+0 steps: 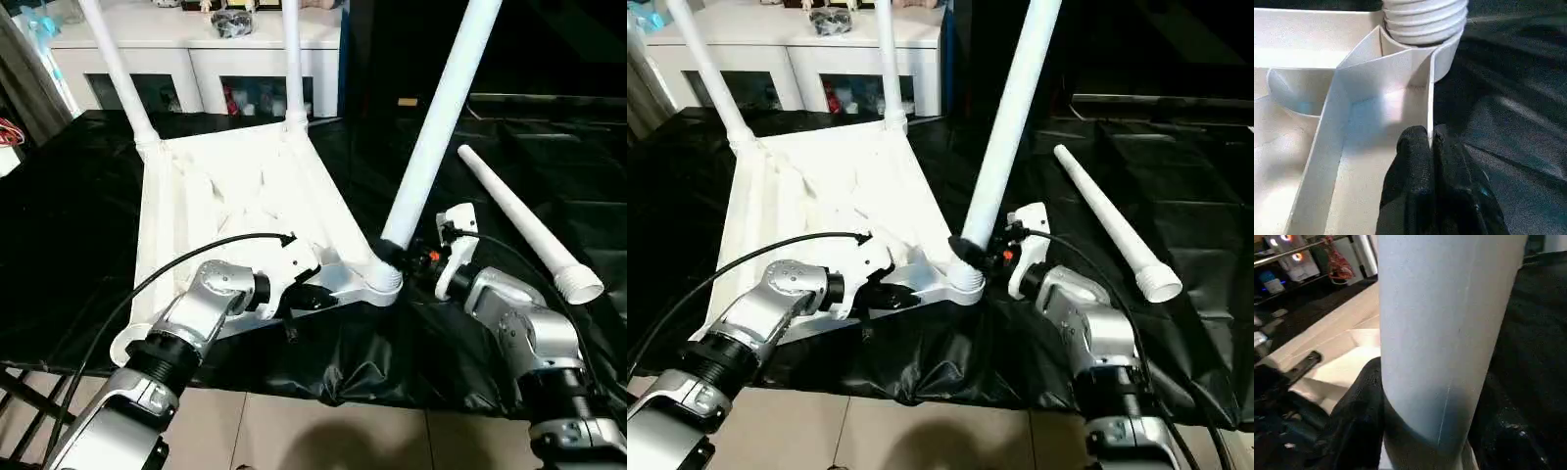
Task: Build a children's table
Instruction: Insert table leg to table base
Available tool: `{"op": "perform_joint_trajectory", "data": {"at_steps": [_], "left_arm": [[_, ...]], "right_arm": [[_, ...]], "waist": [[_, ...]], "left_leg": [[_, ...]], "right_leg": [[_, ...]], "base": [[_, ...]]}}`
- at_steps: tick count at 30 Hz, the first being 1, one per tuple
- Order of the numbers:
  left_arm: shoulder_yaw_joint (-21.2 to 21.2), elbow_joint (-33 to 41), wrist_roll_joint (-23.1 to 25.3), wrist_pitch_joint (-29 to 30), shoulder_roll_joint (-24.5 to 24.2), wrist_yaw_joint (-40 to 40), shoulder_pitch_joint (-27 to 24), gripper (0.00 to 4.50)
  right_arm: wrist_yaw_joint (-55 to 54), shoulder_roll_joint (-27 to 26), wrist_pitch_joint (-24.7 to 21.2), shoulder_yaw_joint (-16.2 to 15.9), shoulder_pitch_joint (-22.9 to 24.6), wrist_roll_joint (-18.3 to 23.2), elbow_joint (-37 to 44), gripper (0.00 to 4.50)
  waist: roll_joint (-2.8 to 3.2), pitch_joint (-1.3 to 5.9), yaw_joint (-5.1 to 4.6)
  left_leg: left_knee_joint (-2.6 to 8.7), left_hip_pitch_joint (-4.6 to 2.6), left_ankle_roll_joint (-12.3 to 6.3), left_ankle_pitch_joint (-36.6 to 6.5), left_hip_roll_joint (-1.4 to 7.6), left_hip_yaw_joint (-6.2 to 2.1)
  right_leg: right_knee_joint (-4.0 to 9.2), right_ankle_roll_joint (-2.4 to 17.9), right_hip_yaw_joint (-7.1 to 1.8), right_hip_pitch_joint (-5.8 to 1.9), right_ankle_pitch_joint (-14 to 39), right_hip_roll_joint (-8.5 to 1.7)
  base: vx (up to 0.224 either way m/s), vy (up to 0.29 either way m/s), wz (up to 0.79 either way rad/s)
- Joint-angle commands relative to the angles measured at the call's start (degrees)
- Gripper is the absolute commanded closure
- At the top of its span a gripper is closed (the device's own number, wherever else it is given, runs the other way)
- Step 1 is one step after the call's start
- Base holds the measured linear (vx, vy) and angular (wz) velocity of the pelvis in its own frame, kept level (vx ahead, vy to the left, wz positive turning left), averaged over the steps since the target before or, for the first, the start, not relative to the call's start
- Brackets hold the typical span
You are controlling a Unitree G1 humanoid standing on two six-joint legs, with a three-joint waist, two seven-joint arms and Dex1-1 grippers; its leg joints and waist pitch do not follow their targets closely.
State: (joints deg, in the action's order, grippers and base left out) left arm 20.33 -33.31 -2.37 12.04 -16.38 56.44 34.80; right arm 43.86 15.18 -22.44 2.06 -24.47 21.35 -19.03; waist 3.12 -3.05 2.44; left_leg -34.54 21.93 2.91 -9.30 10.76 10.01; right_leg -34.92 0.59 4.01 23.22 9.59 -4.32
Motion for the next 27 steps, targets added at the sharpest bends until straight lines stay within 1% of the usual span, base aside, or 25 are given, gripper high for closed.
{"op": "perform_joint_trajectory", "data": {"at_steps": [1,2,5,6,7,8,9,10,11,15,16,18,19,21,23,26,27], "left_arm": [[-1.7,-0.2,0.4,-0.7,-0.2,-1.5,1.3,4.5],[-1.7,-0.2,0.5,-0.7,-0.1,-1.5,1.2,4.5],[-1.6,0.0,0.5,-0.8,-0.1,-1.4,1.0,4.5],[-1.6,0.1,0.5,-0.7,-0.1,-1.4,0.9,4.5],[-1.6,0.1,0.5,-0.7,0.0,-1.4,0.8,4.5],[-1.6,0.1,0.5,-0.7,0.0,-1.4,0.8,4.5],[-1.6,0.2,0.5,-0.7,0.0,-1.4,0.8,4.5],[-1.6,0.3,0.5,-0.6,0.0,-1.4,0.7,4.5],[-1.6,0.3,0.5,-0.6,0.0,-1.4,0.7,4.5],[-1.5,0.7,0.4,-0.4,-0.1,-1.2,0.4,4.5],[-1.5,0.7,0.4,-0.4,-0.1,-1.2,0.4,4.5],[-1.5,0.7,0.4,-0.4,-0.2,-1.1,0.4,4.5],[-1.5,0.7,0.4,-0.3,-0.2,-1.1,0.5,4.5],[-1.6,0.7,0.4,-0.3,-0.2,-1.1,0.5,4.5],[-1.6,0.6,0.4,-0.3,-0.2,-1.1,0.6,4.5],[-1.7,0.6,0.4,-0.3,-0.2,-1.2,0.6,4.5],[-1.7,0.6,0.4,-0.3,-0.2,-1.2,0.6,4.5]], "right_arm": [[0.5,-0.4,-0.7,-1.0,0.3,0.6,1.7,2.63],[0.5,-0.4,-0.2,-1.1,0.2,0.2,1.8,2.63],[0.4,-0.5,0.8,-1.2,0.2,-0.3,1.6,2.63],[0.4,-0.6,1.2,-1.3,0.2,-0.6,1.4,2.63],[0.3,-0.5,1.7,-1.5,0.3,-1.1,1.1,2.63],[0.3,-0.5,1.7,-1.5,0.3,-1.1,1.1,2.63],[0.3,-0.5,2.5,-1.7,0.3,-1.7,0.8,2.63],[-0.3,-0.7,3.8,-1.7,0.6,-2.2,0.1,2.63],[-0.3,-0.7,3.8,-1.7,0.6,-2.2,0.1,2.63],[-1.1,-1.5,5.9,-1.0,0.3,-2.2,-1.5,2.63],[-1.4,-1.9,7.3,-0.6,-0.1,-2.2,-2.4,2.63],[-1.7,-2.3,8.1,-0.1,-0.4,-2.2,-3.2,2.63],[-2.0,-2.5,8.7,0.3,-0.7,-2.2,-4.0,2.63],[-2.2,-2.9,9.4,0.9,-1.1,-1.9,-4.9,2.63],[-2.6,-2.9,10.6,1.0,-1.2,-2.5,-5.6,2.63],[-2.3,-2.7,10.7,1.0,-0.8,-2.2,-6.1,2.63],[-2.0,-2.6,10.9,0.9,-0.6,-2.2,-6.1,2.63]], "waist": [[-0.6,3.67,0.08],[-0.5,3.68,0.0],[-0.55,3.65,-0.15],[-0.79,3.64,-0.18],[-0.66,3.63,-0.16],[-0.66,3.59,-0.19],[-0.65,3.58,-0.18],[-0.77,3.57,-0.19],[-0.71,3.5,-0.25],[-0.73,3.46,-0.36],[-0.64,3.45,-0.42],[-0.7,3.4,-0.46],[-0.62,3.42,-0.48],[-0.63,3.43,-0.48],[-0.63,3.4,-0.49],[-0.64,3.38,-0.5],[-0.59,3.36,-0.49]], "left_leg": [[4.3,-0.97,-1.13,-19.4,1.66,-0.9],[4.34,-0.92,-1.04,-19.4,1.66,-0.96],[4.28,-0.97,-1.02,-19.5,1.62,-0.92],[4.29,-0.94,-1.11,-19.4,1.63,-0.88],[4.32,-0.93,-1.09,-19.3,1.65,-0.92],[4.31,-0.89,-1.09,-19.4,1.63,-0.91],[4.33,-0.93,-1.05,-19.5,1.64,-0.91],[4.32,-0.97,-1.02,-19.6,1.65,-0.92],[4.34,-0.96,-1.0,-19.9,1.63,-0.94],[4.36,-1.0,-1.02,-20.3,1.6,-0.98],[4.4,-1.05,-0.99,-20.7,1.65,-1.01],[4.4,-1.05,-0.96,-21.1,1.6,-1.01],[4.42,-1.04,-0.95,-21.3,1.61,-1.03],[4.47,-1.01,-0.98,-21.2,1.65,-1.06],[4.52,-1.07,-0.99,-21.4,1.66,-1.05],[4.55,-0.98,-1.11,-21.3,1.65,-1.04],[4.58,-1.05,-1.1,-21.5,1.68,-1.05]], "right_leg": [[6.01,8.4,-2.08,-2.42,25.5,-3.59],[5.95,8.3,-2.06,-2.42,25.8,-3.59],[6.11,8.1,-2.1,-2.29,26.6,-3.63],[6.17,8.0,-2.12,-2.25,26.7,-3.61],[6.09,8.0,-2.11,-2.25,26.8,-3.63],[6.13,7.9,-2.11,-2.24,27.0,-3.63],[6.15,7.8,-2.1,-2.2,27.3,-3.65],[6.19,7.6,-2.08,-2.12,27.9,-3.68],[6.3,7.4,-2.08,-2.09,28.6,-3.74],[6.47,6.8,-2.05,-1.97,29.8,-3.69],[6.5,6.9,-2.04,-1.86,29.9,-3.77],[6.58,6.8,-2.01,-1.84,30.4,-3.72],[6.62,6.8,-2.02,-1.83,30.6,-3.78],[6.58,6.9,-2.03,-1.87,30.2,-3.78],[6.57,7.0,-2.05,-1.83,30.0,-3.73],[6.56,7.0,-2.06,-1.89,30.0,-3.74],[6.59,7.0,-2.04,-1.84,30.2,-3.74]], "base": [[0.0,0.0,0.0],[0.0,0.0,0.0],[0.0,0.0,0.0],[0.0,0.0,0.0],[0.0,0.0,0.0],[0.0,0.0,0.0],[0.0,0.0,0.0],[0.0,0.0,0.0],[0.0,0.0,0.0],[0.0,0.0,0.0],[0.0,0.0,0.0],[0.0,0.0,0.0],[0.0,0.0,0.0],[0.0,0.0,0.0],[0.0,0.0,0.0],[0.0,0.0,0.0],[0.0,0.0,0.0]]}}
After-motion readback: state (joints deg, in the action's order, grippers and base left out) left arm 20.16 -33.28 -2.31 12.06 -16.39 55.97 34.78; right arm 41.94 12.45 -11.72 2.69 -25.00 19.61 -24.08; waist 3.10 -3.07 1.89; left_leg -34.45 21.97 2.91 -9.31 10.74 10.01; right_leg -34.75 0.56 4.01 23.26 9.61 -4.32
